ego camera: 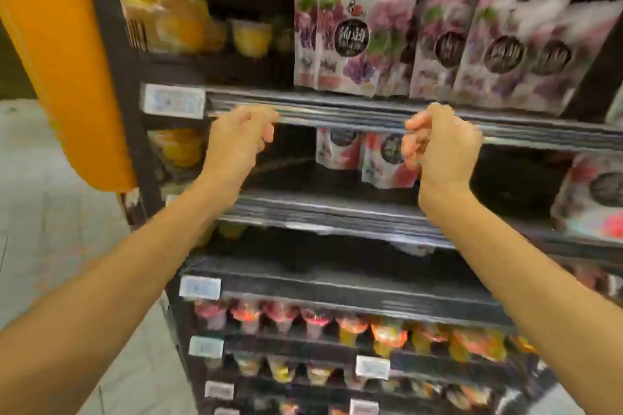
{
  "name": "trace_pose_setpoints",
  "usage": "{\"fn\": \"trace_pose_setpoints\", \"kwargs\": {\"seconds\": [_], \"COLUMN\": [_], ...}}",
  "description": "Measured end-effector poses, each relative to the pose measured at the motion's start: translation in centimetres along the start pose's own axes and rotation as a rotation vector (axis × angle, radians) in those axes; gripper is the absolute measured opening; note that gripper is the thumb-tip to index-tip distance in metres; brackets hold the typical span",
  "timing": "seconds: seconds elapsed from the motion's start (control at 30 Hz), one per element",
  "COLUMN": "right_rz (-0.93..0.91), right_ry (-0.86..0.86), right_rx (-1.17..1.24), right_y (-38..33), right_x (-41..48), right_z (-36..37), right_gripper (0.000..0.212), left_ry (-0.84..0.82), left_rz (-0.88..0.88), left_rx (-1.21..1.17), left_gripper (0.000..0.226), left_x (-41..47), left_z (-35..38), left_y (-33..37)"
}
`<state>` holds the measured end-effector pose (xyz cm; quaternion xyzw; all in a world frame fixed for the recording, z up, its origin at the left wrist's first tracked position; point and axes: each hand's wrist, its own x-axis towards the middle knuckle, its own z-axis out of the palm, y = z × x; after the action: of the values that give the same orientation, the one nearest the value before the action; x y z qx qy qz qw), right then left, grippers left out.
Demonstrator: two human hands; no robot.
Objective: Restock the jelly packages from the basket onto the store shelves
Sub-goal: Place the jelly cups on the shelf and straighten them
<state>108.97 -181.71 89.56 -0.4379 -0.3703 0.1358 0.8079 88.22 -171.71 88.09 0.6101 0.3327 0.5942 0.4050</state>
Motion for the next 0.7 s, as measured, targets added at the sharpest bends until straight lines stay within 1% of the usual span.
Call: {"fn": "trace_pose_setpoints", "kwargs": {"seconds": [0.07,0.13,0.2,0.27,0.33,0.4,0.47,0.53,0.63,0.7], "right_rz": [0.198,0.434,0.651,0.814,0.921,1.016,1.088,1.146,1.263,1.341], "right_ry": [0.056,0.126,0.193,0.193,0.219,0.254,0.212,0.197,0.280,0.319], "right_rx": [-0.064,-0.147,-0.254,-0.412,-0.484,-0.487,-0.530,-0.569,-0.623,-0.667], "right_y": [5.4,11.2,17.0,22.2,26.8,30.7,34.3,37.9,43.1,46.2], "right_x": [-4.5,-9.9,-15.8,-22.1,-28.1,-33.7,-38.3,-42.3,-47.8,-50.8], "right_z": [-3.6,-7.4,-11.5,-15.4,-18.9,-22.3,-25.4,-28.6,-32.8,-35.3], "right_gripper": [0.054,0.058,0.054,0.042,0.036,0.040,0.046,0.048,0.042,0.039], "left_ry": [-0.057,-0.111,-0.166,-0.224,-0.255,-0.264,-0.264,-0.270,-0.284,-0.298], "left_rz": [-0.192,-0.412,-0.610,-0.769,-0.900,-1.036,-1.158,-1.228,-1.334,-1.419], "left_rx": [0.012,0.076,0.153,0.188,0.215,0.250,0.256,0.277,0.333,0.356], "left_gripper": [0.025,0.024,0.028,0.028,0.024,0.026,0.025,0.022,0.027,0.025], "left_x": [-5.1,-11.1,-17.9,-25.1,-31.8,-37.9,-43.0,-47.3,-52.8,-56.0], "left_z": [0.1,0.1,-0.4,-1.7,-3.1,-4.3,-4.9,-5.0,-4.8,-4.7], "left_y": [-6.3,-13.4,-20.6,-27.1,-32.8,-37.8,-42.2,-46.3,-52.1,-55.8]}}
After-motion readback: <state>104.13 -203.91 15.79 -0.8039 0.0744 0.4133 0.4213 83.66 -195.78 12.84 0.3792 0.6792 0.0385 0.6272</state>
